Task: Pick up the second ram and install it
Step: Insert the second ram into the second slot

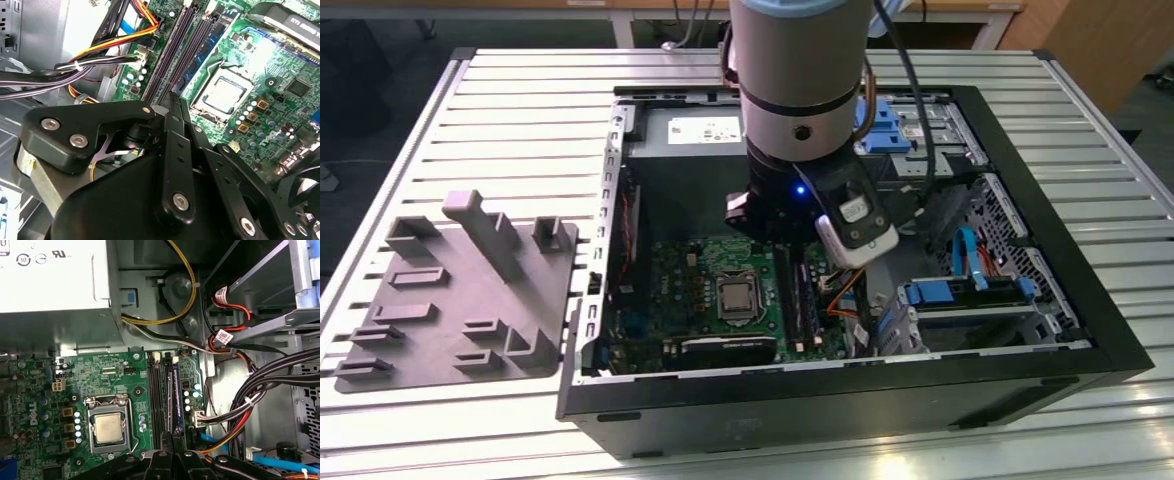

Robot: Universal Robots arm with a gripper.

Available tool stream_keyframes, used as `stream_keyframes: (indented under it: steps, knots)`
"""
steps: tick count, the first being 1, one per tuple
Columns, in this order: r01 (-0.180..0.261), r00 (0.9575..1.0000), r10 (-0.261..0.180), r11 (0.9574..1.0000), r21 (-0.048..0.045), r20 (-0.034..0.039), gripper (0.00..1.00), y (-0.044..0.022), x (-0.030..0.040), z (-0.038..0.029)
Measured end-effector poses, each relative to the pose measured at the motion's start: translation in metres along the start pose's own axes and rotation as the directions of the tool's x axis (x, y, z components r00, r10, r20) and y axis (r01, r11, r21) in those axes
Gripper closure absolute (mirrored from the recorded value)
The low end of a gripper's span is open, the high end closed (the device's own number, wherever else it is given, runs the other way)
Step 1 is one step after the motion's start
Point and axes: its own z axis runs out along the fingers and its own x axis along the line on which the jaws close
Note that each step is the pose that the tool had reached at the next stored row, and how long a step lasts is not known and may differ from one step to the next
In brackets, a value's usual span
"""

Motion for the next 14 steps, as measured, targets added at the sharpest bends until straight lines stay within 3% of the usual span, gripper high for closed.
stream_keyframes:
  steps: [14]
  knots:
    - [0.0,1.0,0.0,1.0,0.0001,0.0,0.88,-0.0005,0.001,0.0072]
